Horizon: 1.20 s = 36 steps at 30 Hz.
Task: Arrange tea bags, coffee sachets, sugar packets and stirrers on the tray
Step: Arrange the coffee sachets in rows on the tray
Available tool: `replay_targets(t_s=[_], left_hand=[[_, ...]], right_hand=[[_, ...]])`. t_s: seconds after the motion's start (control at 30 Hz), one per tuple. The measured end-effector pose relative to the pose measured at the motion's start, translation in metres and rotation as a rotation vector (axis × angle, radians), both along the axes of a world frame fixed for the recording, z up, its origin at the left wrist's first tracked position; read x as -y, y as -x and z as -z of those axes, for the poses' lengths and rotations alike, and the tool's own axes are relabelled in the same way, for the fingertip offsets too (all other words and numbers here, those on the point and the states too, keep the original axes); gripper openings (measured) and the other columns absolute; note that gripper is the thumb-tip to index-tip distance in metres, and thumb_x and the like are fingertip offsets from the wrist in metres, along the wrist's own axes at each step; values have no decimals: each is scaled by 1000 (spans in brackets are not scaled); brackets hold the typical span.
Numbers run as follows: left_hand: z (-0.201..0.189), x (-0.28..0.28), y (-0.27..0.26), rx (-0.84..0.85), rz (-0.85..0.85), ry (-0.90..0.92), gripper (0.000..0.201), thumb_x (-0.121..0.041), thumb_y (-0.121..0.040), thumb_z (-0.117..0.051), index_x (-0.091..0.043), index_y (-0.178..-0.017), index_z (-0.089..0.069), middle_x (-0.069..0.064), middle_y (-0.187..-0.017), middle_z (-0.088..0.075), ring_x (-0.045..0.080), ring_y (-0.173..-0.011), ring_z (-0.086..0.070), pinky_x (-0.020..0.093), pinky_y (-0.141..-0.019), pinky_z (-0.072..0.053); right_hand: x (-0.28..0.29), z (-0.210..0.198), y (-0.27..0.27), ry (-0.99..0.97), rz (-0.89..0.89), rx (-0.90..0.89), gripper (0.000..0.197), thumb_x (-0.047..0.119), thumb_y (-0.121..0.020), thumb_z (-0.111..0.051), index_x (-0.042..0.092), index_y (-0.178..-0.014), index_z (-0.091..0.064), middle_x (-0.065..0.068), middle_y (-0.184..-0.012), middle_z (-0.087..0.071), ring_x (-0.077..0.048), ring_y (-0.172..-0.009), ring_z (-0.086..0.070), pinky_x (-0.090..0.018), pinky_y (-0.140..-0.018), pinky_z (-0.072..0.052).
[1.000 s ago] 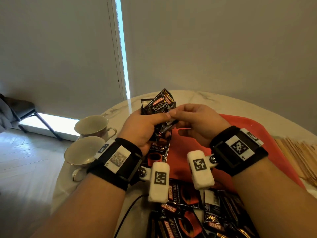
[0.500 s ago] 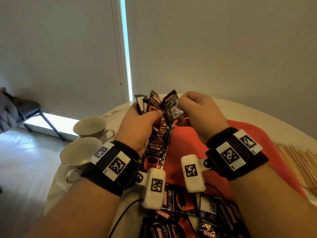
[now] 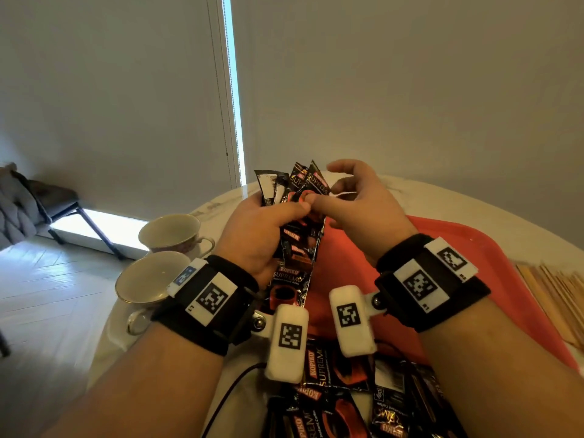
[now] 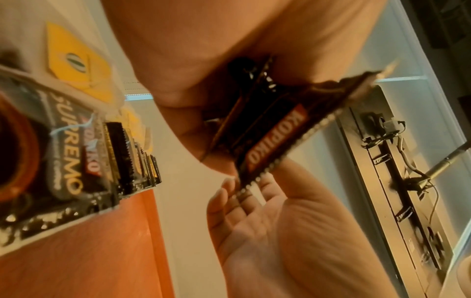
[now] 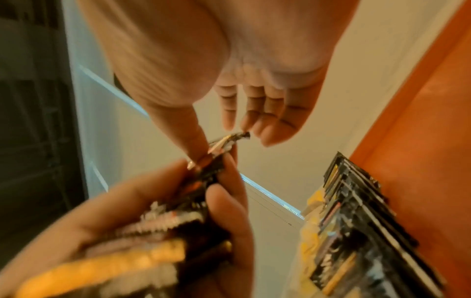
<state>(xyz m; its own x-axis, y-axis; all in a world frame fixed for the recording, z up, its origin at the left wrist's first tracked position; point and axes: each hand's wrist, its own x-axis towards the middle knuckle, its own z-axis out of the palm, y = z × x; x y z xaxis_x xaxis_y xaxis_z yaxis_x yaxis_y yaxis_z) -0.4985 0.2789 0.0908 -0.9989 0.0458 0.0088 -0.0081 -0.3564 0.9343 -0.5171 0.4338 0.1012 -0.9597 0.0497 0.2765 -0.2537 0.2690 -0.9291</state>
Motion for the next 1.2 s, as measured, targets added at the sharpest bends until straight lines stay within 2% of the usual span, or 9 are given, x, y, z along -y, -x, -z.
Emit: replay_targets(t_s=[0.07,0.17,0.4,0.57,0.67,0.8,0.97,1.13,1.2], left_hand=[[1,1,0,6,9,-13,29,2,-90,-70,-1,-118,-66,18,-94,-77,38,-82,-71,47,-72,-59],[2,1,0,5,20,-3,36,4,-88,-72,0,-124,-65,20,-103,-77,37,-84,-73,52,-77,-60],[3,4,3,37,15,4,21,2,-87,-73,-4,-107,-71,17,-93,-79,30,-69,-71,35,-56,-59],[9,2,9,121,1,-67,30,-2,-87,-74,1,-117,-70,21,-100,-78,34,-82,-72,36,-61,-59],[14,0,13,150,-33,-118,38,-7,-86,-77,1,-123,-69,22,-106,-77,32,-80,-71,37,-63,-58],[18,0,16,124,-57,-120,33,-12,-92,-75,-3,-123,-71,18,-107,-78,29,-80,-74,40,-68,-60],[19,2,23,173,-142,-149,27,-16,-97,-69,-1,-119,-72,12,-81,-74,18,-62,-70,30,-52,-55],[19,3,25,190,-152,-163,27,-17,-98,-65,-2,-119,-73,11,-82,-73,15,-59,-66,28,-51,-55],[18,3,25,191,-159,-175,27,-16,-98,-66,-2,-119,-72,11,-84,-73,15,-59,-67,27,-50,-55]], right_hand=[[-2,-1,1,164,-72,129,56,20,-77,-86,23,-126,-58,-2,-110,-70,-17,-90,-72,-30,-66,-55],[-6,-6,-2,385,-156,258,31,5,-82,-77,10,-110,-64,-5,-96,-76,-15,-74,-71,-24,-56,-50],[-16,-12,0,601,-63,316,17,17,-86,-76,10,-101,-72,-3,-80,-72,-9,-57,-63,-22,-54,-51],[-12,-8,0,576,64,302,23,25,-79,-85,11,-88,-70,2,-60,-63,-8,-48,-53,-25,-50,-51],[-10,-6,-2,521,-21,382,32,34,-80,-84,12,-100,-72,-1,-71,-68,-12,-59,-63,-30,-58,-56],[-4,-6,-8,419,-171,448,15,5,-87,-73,6,-100,-67,-11,-90,-73,-19,-71,-70,-36,-73,-59],[-20,-4,11,509,83,391,16,-4,-92,-65,11,-96,-61,-9,-84,-73,-15,-63,-66,-31,-56,-56],[-56,8,59,237,332,505,6,-1,-93,-61,5,-92,-63,-9,-78,-63,-21,-65,-61,-39,-83,-58],[-62,15,75,84,346,558,2,4,-90,-67,4,-89,-66,-8,-79,-66,-24,-76,-66,-39,-81,-59]])
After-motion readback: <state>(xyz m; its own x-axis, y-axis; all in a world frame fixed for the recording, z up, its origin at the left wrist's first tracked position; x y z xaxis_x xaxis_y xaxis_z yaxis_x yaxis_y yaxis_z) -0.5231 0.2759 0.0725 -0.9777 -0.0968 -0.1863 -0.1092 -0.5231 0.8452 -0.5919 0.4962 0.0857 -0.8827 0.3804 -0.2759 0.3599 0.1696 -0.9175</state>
